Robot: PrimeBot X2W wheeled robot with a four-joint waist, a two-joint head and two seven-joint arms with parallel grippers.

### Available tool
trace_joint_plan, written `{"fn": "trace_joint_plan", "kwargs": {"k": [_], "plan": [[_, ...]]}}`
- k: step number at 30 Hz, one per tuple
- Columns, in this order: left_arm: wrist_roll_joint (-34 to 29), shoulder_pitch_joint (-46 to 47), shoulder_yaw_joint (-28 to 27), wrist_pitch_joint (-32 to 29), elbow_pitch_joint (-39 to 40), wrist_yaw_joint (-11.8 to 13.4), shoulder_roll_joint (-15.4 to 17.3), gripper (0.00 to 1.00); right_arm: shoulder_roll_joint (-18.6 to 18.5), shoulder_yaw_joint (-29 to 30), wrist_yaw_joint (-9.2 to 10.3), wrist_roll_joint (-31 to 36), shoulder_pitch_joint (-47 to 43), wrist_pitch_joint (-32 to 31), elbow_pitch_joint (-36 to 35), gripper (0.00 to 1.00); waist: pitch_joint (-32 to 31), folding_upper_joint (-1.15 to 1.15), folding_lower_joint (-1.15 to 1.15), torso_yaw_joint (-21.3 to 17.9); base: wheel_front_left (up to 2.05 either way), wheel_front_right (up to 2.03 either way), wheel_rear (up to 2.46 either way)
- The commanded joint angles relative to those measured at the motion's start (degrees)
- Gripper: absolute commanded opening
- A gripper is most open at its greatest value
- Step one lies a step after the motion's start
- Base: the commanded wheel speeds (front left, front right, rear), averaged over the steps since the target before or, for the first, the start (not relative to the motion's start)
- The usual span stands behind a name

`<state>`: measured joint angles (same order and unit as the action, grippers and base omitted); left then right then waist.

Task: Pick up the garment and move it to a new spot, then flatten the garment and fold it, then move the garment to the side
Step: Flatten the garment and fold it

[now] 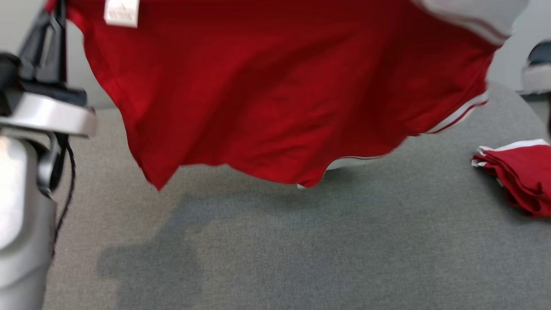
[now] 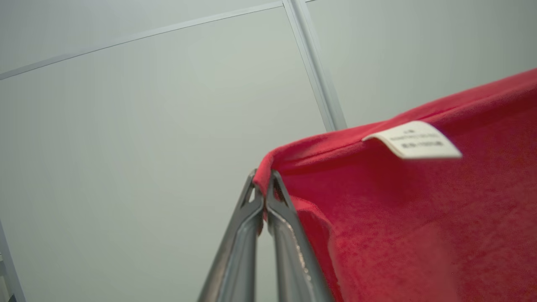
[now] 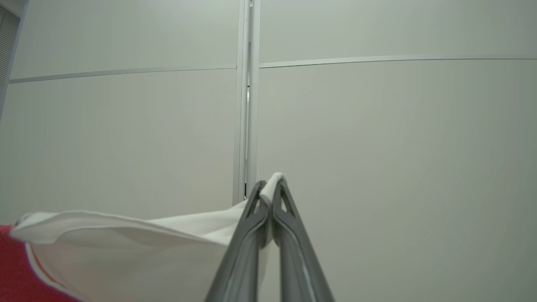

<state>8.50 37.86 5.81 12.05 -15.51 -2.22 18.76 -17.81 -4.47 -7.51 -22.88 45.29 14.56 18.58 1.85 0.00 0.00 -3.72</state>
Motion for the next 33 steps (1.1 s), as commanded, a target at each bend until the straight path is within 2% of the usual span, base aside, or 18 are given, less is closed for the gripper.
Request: {"fn": "trace_joint_plan", "kwargs": {"k": [1, 5, 9, 13, 17, 21, 25, 29, 30, 33], "plan": [[-0.46, 1.77, -0.40, -0.64, 0.06, -0.13, 0.73, 0.00, -0.73, 0.21, 0.04, -0.40, 1.78, -0.52, 0.07, 0.00, 2.42, 0.00, 0.00, 0.52, 0.00, 0.00, 0.00], [-1.45, 8.53, 1.35, -3.47, -0.74, -0.59, 0.87, 0.00, -2.77, 0.30, 0.04, 0.04, 9.58, -2.03, 2.18, 0.00, 9.08, 0.00, 0.00, 1.78, 0.00, 0.00, 0.00], [-3.37, 15.74, 3.82, -3.27, -5.57, -0.95, -0.04, 0.00, -3.53, -1.04, 0.03, 2.13, 17.42, -2.11, 7.41, 0.00, 15.93, 0.00, 0.00, 2.60, 0.00, 0.00, 0.00], [-5.24, 24.31, 5.47, -1.78, -12.81, 0.42, -1.70, 0.00, -3.94, -1.41, 0.04, 5.59, 26.38, -0.71, 13.21, 0.00, 22.12, 0.00, 0.00, 3.06, 0.00, 0.00, 0.00], [-7.90, 33.86, 6.01, 0.88, -19.68, 2.76, -1.35, 0.00, -4.51, 0.02, 0.05, 10.78, 35.89, 0.43, 17.36, 0.00, 25.46, 0.00, 0.00, 3.16, 0.00, 0.00, 0.00], [-9.70, 42.09, 6.28, 2.75, -21.29, 5.04, -0.86, 0.00, -4.49, 1.98, 0.06, 15.13, 42.74, 0.68, 15.21, 0.00, 27.42, 0.00, 0.00, 3.14, 0.00, 0.00, 0.00], [-10.12, 43.74, 6.90, 2.96, -21.17, 5.92, -0.65, 0.00, -3.85, 4.78, 0.06, 15.77, 41.57, 0.64, 12.04, 0.00, 28.56, 0.00, 0.00, 3.20, 0.00, 0.00, 0.00], [-7.35, 36.10, 5.89, 3.01, -21.10, 5.96, -1.28, 0.00, -3.49, 5.55, 0.08, 13.49, 32.44, 0.64, 9.63, 0.00, 28.57, 0.00, 0.00, 2.78, 0.00, 0.00, 0.00], [-7.35, 36.10, 5.89, 3.01, -21.10, 5.96, -1.28, 0.00, -3.49, 5.55, 0.08, 13.49, 32.44, 0.64, 9.63, 0.00, 28.57, 0.00, 0.00, 2.78, 0.00, 0.00, 0.00], [-5.28, 27.45, 5.13, 3.02, -20.46, 5.98, -2.40, 0.00, -3.10, 5.20, 0.10, 10.53, 22.38, 0.65, 8.79, 0.00, 28.24, 0.00, 0.00, 2.32, 0.00, 0.00, 0.00]]}}
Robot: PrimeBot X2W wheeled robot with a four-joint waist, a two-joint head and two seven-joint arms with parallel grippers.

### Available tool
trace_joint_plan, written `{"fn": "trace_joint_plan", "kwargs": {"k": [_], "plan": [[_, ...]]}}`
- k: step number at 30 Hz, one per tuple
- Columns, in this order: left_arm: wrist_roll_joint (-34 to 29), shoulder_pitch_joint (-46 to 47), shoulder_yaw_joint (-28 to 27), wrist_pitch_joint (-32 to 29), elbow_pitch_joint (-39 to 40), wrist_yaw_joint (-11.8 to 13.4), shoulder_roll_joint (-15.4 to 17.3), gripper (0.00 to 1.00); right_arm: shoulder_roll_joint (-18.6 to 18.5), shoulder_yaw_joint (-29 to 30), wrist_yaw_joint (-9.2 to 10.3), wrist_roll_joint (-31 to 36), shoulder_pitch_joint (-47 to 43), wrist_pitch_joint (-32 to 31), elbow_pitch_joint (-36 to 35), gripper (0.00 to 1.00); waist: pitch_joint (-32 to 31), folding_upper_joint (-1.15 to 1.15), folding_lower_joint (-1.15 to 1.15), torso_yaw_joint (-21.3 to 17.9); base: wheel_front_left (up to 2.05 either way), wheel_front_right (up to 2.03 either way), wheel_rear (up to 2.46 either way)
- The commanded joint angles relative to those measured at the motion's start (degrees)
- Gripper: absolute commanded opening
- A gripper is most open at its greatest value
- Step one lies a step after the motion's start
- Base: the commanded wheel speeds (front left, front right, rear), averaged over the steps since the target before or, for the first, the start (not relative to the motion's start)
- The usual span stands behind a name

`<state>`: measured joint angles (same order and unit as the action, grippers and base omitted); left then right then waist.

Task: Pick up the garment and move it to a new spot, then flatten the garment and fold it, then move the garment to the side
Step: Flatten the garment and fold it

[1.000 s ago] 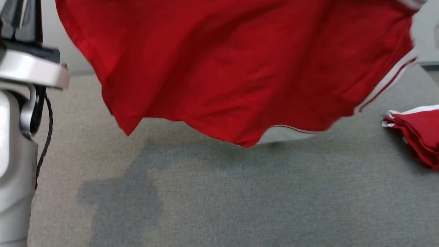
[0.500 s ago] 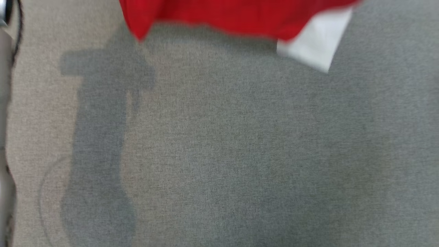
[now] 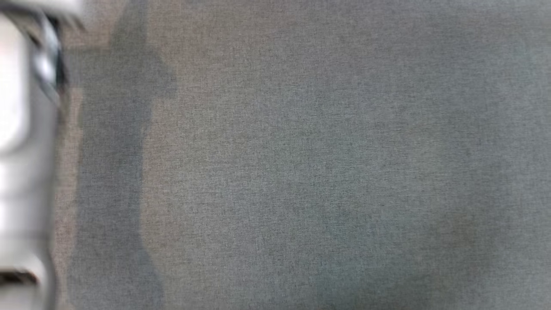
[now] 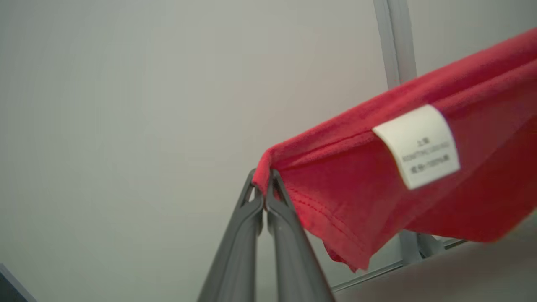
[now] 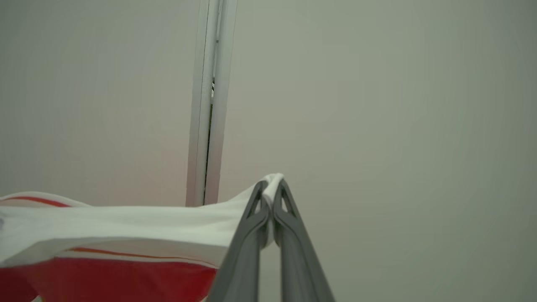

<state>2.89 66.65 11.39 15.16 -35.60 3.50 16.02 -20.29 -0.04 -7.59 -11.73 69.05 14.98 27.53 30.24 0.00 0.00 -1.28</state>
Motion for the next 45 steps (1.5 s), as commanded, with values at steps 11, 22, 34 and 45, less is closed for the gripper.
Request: {"fn": "trace_joint_plan", "kwargs": {"k": [11, 22, 34, 45], "plan": [[3.95, -31.76, -4.08, -0.05, 3.80, 1.08, -7.03, 0.00, 4.33, 1.29, 0.17, -8.07, -36.09, 0.25, -2.41, 0.00, -5.82, 0.00, 0.00, -0.45, 0.00, 0.00, 0.00], [4.08, -48.68, -6.89, -0.05, 3.31, 0.53, -10.56, 0.00, 8.33, -0.04, 0.15, -8.94, -52.10, 0.25, 0.00, 0.00, -16.64, 0.00, 0.00, -1.46, 0.00, 0.00, 0.00], [3.76, -67.32, -9.91, -0.04, 3.99, -2.27, -12.18, 0.00, 11.39, -1.33, 0.15, -7.78, -68.06, 0.26, 2.59, 0.00, -29.89, 0.00, 0.00, -2.75, 0.00, 0.00, 0.00], [5.34, -74.12, -11.36, -0.04, 5.07, -2.27, -12.83, 0.00, 9.74, -4.25, 0.14, -9.09, -74.52, 0.26, 0.19, 0.00, -32.22, 0.00, 0.00, -2.57, 0.00, 0.00, 0.00]]}}
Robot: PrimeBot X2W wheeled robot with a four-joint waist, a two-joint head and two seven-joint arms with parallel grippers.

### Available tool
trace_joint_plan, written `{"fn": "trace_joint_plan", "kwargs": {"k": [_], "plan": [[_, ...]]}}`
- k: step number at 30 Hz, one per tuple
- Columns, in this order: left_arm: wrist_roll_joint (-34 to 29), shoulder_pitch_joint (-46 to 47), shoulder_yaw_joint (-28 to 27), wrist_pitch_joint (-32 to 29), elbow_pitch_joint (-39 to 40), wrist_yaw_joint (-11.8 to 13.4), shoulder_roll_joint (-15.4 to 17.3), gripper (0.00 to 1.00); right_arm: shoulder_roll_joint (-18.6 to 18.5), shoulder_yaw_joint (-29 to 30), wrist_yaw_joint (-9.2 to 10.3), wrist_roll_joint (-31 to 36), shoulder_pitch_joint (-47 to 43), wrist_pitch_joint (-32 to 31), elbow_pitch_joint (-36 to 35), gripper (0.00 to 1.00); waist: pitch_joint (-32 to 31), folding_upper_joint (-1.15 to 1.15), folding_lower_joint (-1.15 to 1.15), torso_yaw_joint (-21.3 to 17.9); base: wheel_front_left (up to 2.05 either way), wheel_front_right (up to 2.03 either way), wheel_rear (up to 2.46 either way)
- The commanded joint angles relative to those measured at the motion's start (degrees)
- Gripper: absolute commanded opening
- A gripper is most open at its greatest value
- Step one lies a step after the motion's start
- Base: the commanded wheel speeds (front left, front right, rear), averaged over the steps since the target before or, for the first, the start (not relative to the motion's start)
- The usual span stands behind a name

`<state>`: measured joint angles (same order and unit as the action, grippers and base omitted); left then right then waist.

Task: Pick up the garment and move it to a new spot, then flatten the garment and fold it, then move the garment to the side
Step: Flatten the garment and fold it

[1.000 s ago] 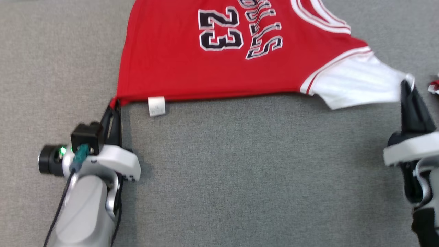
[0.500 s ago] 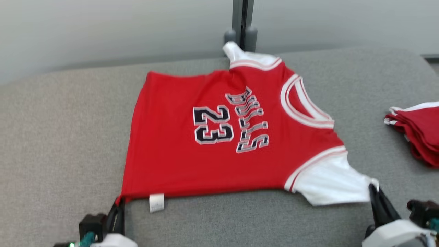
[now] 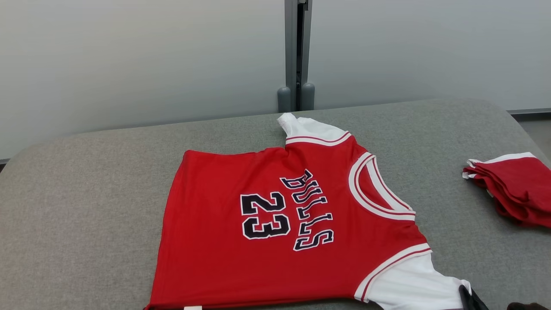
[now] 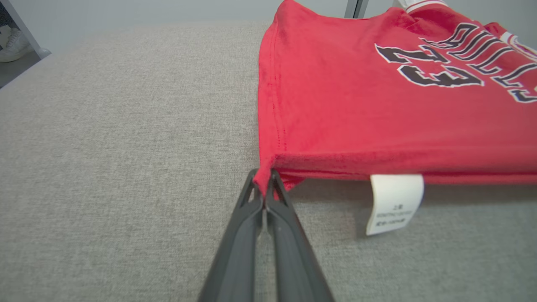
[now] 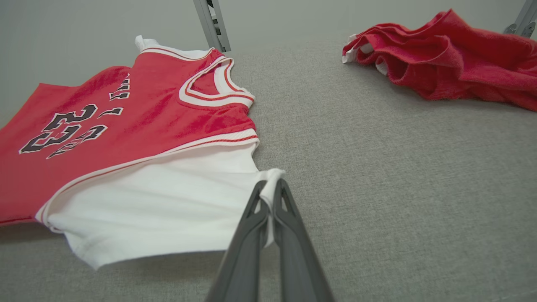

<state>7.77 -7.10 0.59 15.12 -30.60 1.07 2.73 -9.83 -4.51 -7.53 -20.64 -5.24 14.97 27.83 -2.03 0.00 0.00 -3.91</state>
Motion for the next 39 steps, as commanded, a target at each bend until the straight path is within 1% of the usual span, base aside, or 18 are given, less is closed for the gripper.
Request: {"fn": "trace_joint_plan", "kwargs": {"k": [1, 7, 11, 17, 23, 28, 36, 37, 38, 39], "plan": [[0.42, -0.48, -0.53, -0.01, 0.38, 0.19, 0.45, 0.00, -0.83, 0.25, 0.08, -0.32, -0.17, 0.27, -0.70, 0.00, 0.22, 0.00, 0.00, 0.25, 0.00, 0.00, 0.00], [0.18, 3.02, 0.05, 0.00, 5.89, 0.14, 0.39, 0.00, -1.40, 0.73, 0.06, -0.46, 4.66, 0.27, -4.51, 0.00, 2.65, 0.00, 0.00, 1.28, 0.00, 0.00, 0.00], [-1.47, 8.75, 1.24, 0.02, 7.40, -0.52, 0.33, 0.00, -2.63, -0.06, 0.06, 0.21, 11.27, 0.27, -4.31, 0.00, 5.68, 0.00, 0.00, 1.86, 0.00, 0.00, 0.00], [-4.23, 18.07, 3.06, 0.03, 4.10, -1.85, 0.34, 0.00, -4.57, -2.04, 0.05, 1.62, 21.42, 0.27, -0.06, 0.00, 9.96, 0.00, 0.00, 2.37, 0.00, 0.00, 0.00], [-5.64, 25.05, 4.48, 0.03, -0.27, -2.07, 0.32, 0.00, -5.54, -3.28, 0.05, 2.56, 28.84, 0.27, 4.01, 0.00, 13.82, 0.00, 0.00, 2.70, 0.00, 0.00, 0.00], [-6.03, 29.49, 5.11, 0.03, -2.92, -1.54, 0.32, 0.00, -5.83, -3.68, 0.05, 3.68, 33.22, 0.26, 7.16, 0.00, 16.80, 0.00, 0.00, 3.15, 0.00, 0.00, 0.00], [-6.10, 34.96, 4.99, 0.03, -6.67, -0.40, 0.33, 0.00, -6.01, -3.70, 0.05, 6.09, 38.14, 0.26, 10.13, 0.00, 20.08, 0.00, 0.00, 3.70, 0.00, 0.00, 0.00], [-5.90, 35.35, 4.82, 0.03, -6.71, -0.14, 0.33, 0.35, -5.92, -3.58, 0.05, 6.22, 38.67, 0.27, 10.31, 0.13, 20.43, 0.00, 0.00, 3.72, 0.00, 0.00, 0.00], [-5.79, 35.61, 4.71, 0.03, -6.53, 0.27, 0.33, 0.70, -5.86, -3.13, 0.05, 6.41, 39.14, 0.27, 10.13, 0.50, 20.71, 0.00, 0.00, 3.76, 0.00, 0.00, 0.00], [-5.55, 35.76, 4.58, 0.02, -6.53, 0.57, 0.34, 1.00, -5.69, -2.77, 0.05, 6.72, 39.45, 0.26, 9.68, 1.00, 20.95, 0.00, 0.00, 3.79, 0.00, 0.00, 0.00]]}}
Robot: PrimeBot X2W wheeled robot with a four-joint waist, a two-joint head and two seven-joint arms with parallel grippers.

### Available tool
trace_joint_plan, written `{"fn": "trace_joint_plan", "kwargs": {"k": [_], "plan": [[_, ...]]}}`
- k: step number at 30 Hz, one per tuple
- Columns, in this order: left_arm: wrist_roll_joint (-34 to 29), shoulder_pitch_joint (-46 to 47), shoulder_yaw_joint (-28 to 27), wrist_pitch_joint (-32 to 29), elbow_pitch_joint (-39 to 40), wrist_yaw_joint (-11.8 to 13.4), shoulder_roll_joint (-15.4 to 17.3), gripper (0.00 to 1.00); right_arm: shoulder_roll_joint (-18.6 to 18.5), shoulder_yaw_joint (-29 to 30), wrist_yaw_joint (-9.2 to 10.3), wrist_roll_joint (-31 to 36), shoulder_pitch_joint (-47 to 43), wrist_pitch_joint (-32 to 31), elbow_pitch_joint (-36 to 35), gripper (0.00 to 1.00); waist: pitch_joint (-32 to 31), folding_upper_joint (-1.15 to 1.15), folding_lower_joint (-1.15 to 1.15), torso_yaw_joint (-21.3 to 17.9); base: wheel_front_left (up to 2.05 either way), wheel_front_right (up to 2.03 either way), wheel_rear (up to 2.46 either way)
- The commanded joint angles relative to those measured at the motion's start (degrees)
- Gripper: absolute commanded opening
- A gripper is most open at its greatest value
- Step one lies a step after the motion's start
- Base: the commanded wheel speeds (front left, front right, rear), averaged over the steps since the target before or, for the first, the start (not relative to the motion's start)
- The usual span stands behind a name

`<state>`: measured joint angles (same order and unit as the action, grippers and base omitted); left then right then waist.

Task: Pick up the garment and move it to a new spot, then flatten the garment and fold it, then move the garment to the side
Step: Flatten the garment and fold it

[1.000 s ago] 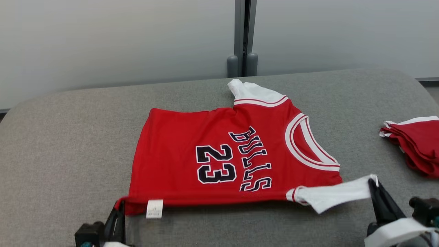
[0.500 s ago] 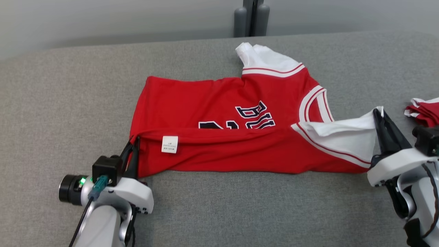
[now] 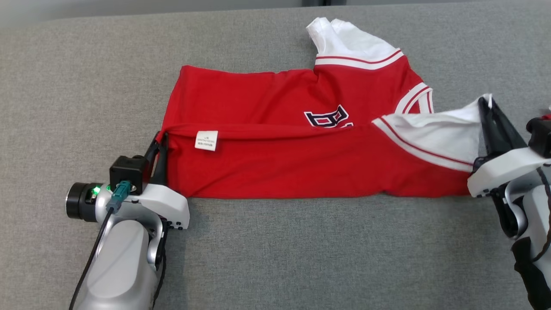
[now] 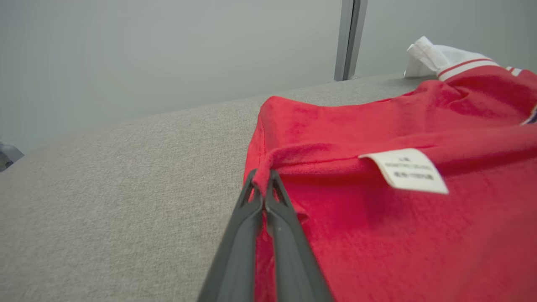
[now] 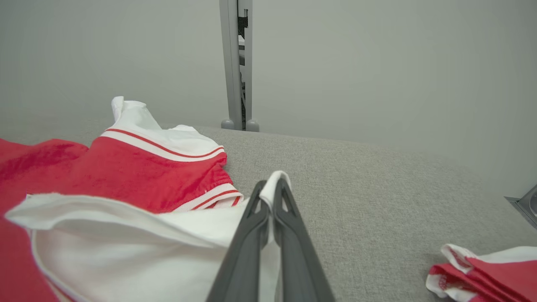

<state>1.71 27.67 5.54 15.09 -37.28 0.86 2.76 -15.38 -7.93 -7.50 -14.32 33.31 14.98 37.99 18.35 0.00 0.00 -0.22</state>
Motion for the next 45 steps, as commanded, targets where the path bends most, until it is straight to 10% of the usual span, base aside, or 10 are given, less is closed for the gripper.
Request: {"fn": "trace_joint_plan", "kwargs": {"k": [1, 27, 28, 29, 31, 45], "plan": [[0.51, 0.99, -0.38, 0.05, 0.15, 0.78, 0.30, 1.00, -0.14, 0.65, 0.02, 0.40, 0.90, 0.25, -0.47, 1.00, 0.57, 0.00, 0.00, 0.10, 0.00, 0.00, 0.00], [9.73, -10.65, 3.92, 0.06, 8.12, 4.98, 0.29, 1.00, 3.22, -0.58, 0.02, -5.96, -14.58, 0.10, 0.42, 1.00, -2.26, 0.00, 0.00, 0.20, 0.00, 0.00, 0.00], [9.60, -10.64, 3.95, 0.06, 8.05, 4.90, 0.29, 1.00, 3.26, -1.16, 0.02, -6.12, -14.53, 0.09, 1.39, 0.94, -2.28, 0.00, 0.00, 0.34, 0.00, 0.00, 0.00], [9.55, -10.60, 3.97, 0.06, 8.01, 4.80, 0.29, 1.00, 3.42, -1.66, 0.02, -6.64, -14.51, 0.02, 2.30, 0.51, -2.30, 0.00, 0.00, 0.51, 0.00, 0.00, 0.00], [9.58, -10.62, 3.97, 0.05, 8.03, 4.52, 0.27, 1.00, 3.34, -3.37, 0.01, -7.30, -14.21, -0.10, 3.90, 0.00, -2.29, 0.00, 0.00, 0.80, 0.00, 0.00, 0.00], [12.15, -12.93, 6.48, 0.05, 7.57, 1.93, 0.28, 1.00, -4.09, -5.23, 0.03, -12.85, -11.55, 0.12, -1.19, 0.00, -3.13, 0.00, 0.00, -0.26, 0.00, 0.00, 0.00]]}}
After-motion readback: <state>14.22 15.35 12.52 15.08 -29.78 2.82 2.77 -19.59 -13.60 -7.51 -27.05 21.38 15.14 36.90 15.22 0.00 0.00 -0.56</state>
